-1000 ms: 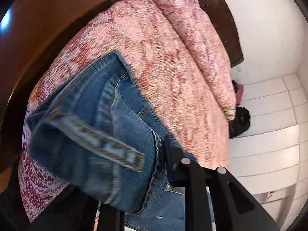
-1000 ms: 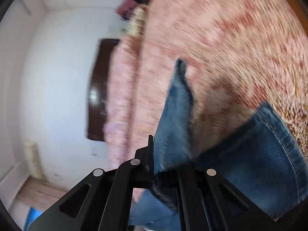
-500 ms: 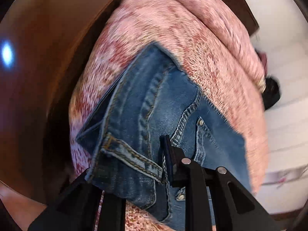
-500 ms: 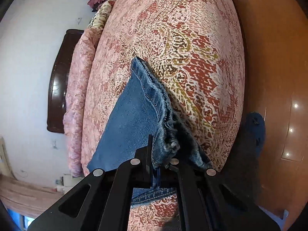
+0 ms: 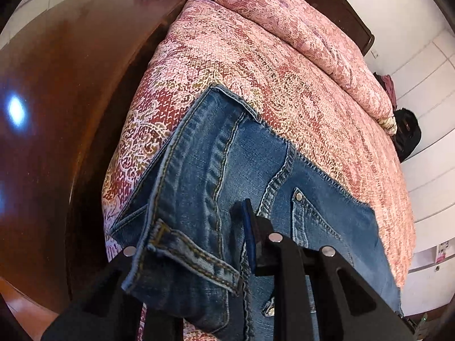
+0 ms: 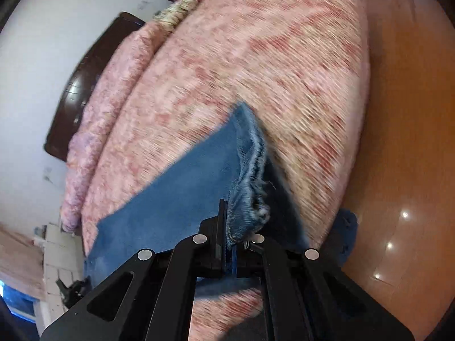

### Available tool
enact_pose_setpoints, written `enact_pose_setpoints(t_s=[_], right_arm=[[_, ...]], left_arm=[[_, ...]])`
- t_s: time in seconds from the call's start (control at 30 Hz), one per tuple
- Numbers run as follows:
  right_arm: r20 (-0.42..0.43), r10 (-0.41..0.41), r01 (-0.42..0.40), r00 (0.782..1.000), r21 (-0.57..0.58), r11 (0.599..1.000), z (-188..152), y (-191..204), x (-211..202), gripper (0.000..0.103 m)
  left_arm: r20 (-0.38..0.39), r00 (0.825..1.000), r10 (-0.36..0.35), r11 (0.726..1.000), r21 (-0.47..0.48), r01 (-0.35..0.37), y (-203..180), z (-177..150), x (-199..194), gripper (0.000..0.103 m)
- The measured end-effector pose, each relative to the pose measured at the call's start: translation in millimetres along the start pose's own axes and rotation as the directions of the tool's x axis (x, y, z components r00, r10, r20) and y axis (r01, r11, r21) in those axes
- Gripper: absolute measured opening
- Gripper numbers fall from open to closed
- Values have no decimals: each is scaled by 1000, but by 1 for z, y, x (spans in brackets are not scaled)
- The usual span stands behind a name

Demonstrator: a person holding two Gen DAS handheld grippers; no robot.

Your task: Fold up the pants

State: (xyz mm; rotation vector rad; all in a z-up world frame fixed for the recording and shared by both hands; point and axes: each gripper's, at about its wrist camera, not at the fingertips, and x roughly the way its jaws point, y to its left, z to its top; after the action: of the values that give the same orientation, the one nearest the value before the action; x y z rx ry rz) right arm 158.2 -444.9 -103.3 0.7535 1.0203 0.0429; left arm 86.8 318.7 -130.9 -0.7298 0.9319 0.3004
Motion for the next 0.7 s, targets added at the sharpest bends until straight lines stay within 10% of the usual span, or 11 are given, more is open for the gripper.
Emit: enact_pose_setpoints(t_s=[0.5, 0.7], right_arm=[[-70, 8, 5, 998, 172, 985, -19, -32, -4, 6], [-19, -272, 271, 962, 146, 951, -28, 4, -46, 36]], left_arm=[[15, 999, -38, 999, -3, 38, 6, 7, 4, 21], [147, 975, -166, 982, -62, 176, 18, -13, -8, 67]])
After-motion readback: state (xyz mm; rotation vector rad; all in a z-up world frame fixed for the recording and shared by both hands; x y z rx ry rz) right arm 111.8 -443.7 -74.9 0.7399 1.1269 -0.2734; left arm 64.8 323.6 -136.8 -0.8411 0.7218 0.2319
